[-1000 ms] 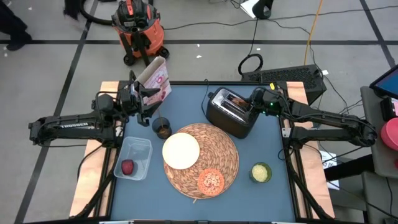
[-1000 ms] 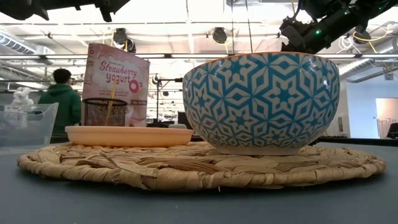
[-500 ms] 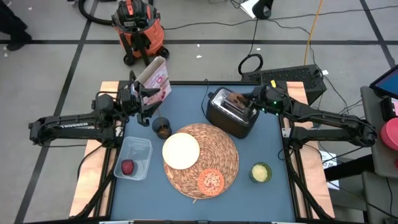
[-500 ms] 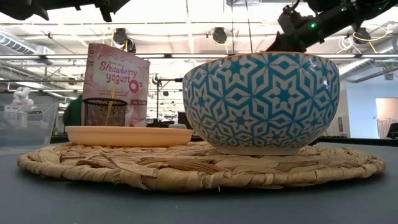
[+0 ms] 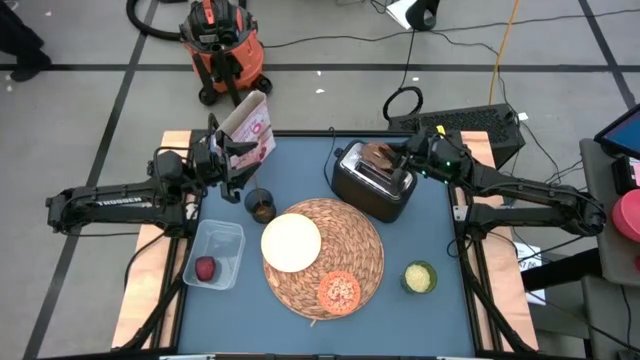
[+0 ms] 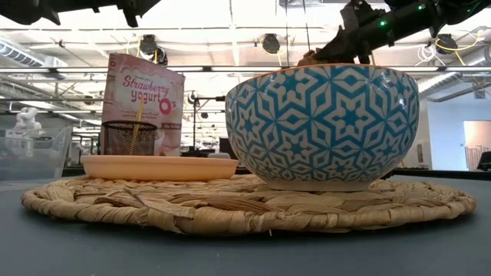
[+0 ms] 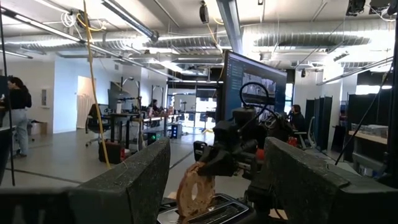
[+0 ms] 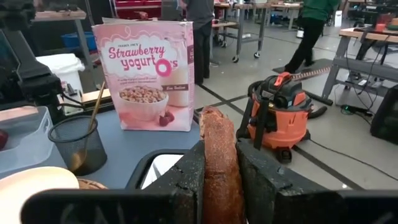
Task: Arrange a breakfast setting
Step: Put the toasted bagel on the white plate
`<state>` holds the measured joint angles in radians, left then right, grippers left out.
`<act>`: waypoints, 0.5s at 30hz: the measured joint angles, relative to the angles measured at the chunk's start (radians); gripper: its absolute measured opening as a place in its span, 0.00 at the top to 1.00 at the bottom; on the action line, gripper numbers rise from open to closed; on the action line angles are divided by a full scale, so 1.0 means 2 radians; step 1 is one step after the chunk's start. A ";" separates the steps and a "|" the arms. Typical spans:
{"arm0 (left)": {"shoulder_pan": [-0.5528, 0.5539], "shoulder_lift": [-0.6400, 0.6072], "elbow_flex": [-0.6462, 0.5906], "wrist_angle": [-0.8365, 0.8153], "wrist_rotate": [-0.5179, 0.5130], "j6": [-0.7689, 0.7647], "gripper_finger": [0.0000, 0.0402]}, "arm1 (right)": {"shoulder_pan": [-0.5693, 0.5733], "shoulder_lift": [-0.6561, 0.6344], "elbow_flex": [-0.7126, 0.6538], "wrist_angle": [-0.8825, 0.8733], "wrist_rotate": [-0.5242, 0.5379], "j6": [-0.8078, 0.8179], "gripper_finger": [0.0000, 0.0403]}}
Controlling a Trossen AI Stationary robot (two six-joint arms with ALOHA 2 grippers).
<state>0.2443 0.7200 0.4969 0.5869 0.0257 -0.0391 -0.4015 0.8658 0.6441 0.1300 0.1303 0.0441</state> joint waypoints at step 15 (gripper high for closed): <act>0.000 0.000 0.000 0.000 0.000 0.000 0.34 | 0.000 0.000 0.000 0.103 -0.002 0.013 0.83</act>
<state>0.2443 0.7200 0.4969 0.5865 0.0255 -0.0387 -0.4011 0.8658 0.6441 0.3352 0.1255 0.0698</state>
